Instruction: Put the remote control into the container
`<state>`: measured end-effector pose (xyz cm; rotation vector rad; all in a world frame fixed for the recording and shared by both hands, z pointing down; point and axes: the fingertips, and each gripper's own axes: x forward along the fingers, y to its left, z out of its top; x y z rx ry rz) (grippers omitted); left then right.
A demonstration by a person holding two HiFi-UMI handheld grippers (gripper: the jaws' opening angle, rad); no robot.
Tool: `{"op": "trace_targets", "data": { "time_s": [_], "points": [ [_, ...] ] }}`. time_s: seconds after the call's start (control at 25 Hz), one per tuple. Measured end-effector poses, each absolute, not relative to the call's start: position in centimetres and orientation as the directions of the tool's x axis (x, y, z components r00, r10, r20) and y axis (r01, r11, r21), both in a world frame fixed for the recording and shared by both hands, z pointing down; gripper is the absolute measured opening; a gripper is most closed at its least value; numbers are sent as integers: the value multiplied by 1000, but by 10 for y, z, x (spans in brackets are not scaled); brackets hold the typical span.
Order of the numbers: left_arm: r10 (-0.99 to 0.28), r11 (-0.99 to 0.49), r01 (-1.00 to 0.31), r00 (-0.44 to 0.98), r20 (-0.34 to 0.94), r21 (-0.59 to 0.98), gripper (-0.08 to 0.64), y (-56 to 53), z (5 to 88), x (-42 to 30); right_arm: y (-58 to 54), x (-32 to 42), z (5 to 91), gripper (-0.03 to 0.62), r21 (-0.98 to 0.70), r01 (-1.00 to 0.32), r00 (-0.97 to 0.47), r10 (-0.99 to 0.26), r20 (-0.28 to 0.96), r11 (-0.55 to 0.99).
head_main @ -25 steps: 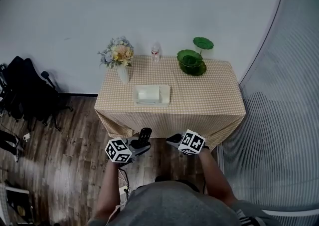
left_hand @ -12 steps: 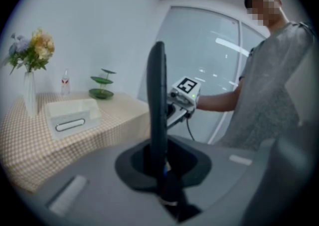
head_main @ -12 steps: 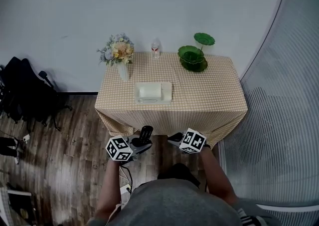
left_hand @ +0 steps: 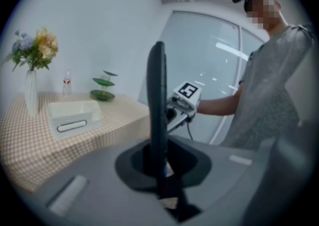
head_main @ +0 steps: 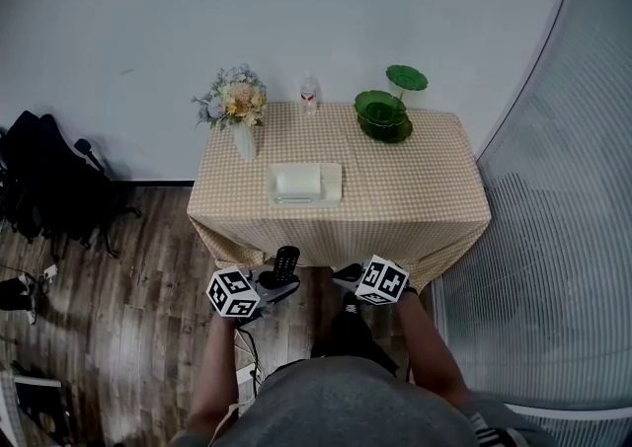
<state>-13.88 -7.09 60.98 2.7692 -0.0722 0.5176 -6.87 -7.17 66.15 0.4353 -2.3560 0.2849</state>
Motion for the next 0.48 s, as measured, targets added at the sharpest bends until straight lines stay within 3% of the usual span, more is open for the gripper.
{"op": "trace_targets", "data": {
  "time_s": [0.48],
  "points": [
    [26,-945,-98,928,371,311,38,-79,610,-132,-80,-66,662,17,-88,-372,-693,-213,689,924]
  ]
}}
